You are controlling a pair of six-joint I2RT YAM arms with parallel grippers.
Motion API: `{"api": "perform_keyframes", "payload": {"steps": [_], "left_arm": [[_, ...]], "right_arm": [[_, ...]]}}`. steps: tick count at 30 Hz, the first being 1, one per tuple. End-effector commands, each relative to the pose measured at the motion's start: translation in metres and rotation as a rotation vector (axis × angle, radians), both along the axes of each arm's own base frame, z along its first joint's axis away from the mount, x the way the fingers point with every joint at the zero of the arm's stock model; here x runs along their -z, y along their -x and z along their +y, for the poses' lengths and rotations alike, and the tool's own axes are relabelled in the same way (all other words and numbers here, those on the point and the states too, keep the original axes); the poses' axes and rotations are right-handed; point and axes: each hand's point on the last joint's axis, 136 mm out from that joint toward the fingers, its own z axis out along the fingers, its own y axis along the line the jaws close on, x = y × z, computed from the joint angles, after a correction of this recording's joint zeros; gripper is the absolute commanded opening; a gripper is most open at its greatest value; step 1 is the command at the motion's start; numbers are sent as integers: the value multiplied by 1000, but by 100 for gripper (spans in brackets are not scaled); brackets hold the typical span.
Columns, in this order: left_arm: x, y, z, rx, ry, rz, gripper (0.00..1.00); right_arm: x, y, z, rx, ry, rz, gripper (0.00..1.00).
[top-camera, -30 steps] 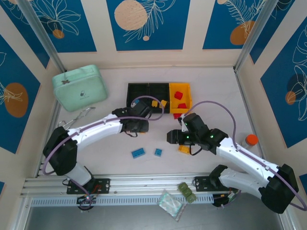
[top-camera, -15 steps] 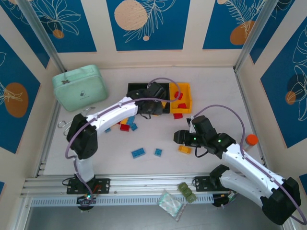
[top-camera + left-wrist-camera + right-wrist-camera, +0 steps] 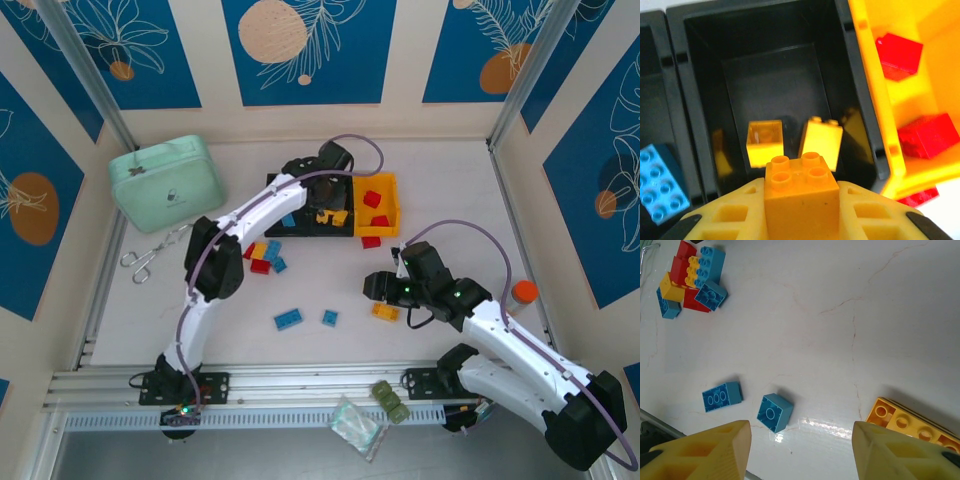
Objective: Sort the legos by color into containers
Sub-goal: Place the lego in the container, then pick up the lego from the bottom-center of the table.
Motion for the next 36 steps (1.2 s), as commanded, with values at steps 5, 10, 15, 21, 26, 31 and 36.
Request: {"api": "perform_keyframes", "payload": {"steps": [5, 10, 15, 21, 26, 31, 36], "left_arm": [[9, -26, -4, 24, -39, 0, 31], [16, -37, -4, 18, -30, -5, 35], [7, -38, -5, 29, -11, -15, 53], [-22, -25, -7, 56, 20, -30, 59], [-51, 3, -9, 99, 80, -51, 60], [-58, 46, -1, 148, 157, -29, 62], [-52, 97, 14, 190, 261, 17, 63]], "right_arm": [[4, 3, -6, 23, 10, 20, 56], [4, 4, -8, 30, 11, 19, 56], [4, 3, -10, 37, 19, 21, 56], [5, 3, -13, 50, 33, 33, 61], [13, 6, -24, 91, 102, 87, 64], [28, 17, -46, 177, 219, 207, 68], [41, 29, -57, 236, 282, 307, 75]]}}
